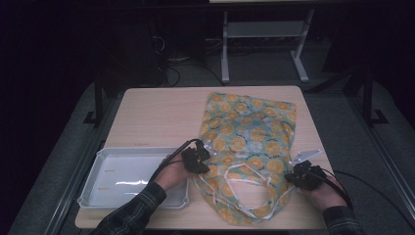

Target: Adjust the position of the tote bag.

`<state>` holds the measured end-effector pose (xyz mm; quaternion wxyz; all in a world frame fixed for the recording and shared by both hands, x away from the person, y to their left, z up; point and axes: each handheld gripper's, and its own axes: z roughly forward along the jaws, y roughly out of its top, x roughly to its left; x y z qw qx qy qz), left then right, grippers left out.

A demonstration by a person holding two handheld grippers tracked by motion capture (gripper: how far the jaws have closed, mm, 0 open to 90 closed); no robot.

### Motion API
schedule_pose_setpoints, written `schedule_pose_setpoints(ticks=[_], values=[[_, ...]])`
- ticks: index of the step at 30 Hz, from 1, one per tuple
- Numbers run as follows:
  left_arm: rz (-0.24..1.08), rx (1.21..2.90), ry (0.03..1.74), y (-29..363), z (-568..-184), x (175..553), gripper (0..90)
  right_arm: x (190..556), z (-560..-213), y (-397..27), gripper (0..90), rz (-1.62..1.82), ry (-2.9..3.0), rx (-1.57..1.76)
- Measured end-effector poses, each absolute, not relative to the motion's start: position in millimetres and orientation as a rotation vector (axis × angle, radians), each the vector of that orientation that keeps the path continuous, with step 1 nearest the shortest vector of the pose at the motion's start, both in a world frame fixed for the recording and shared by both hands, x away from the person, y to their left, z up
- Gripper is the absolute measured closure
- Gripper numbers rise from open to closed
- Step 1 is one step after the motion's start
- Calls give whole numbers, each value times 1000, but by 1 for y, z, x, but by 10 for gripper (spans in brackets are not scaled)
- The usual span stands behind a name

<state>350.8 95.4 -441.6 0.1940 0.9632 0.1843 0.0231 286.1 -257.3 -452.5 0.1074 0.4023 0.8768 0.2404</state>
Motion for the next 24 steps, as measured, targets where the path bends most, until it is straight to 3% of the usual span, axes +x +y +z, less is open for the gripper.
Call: schedule_pose_setpoints(ticks=[19, 24], values=[[5, 2673, 473, 89, -442, 332, 900, 289, -452, -271, 897, 692, 2538, 1196], [82, 2598, 531, 96, -428, 347, 900, 295, -443, -266, 896, 758, 2515, 1170]])
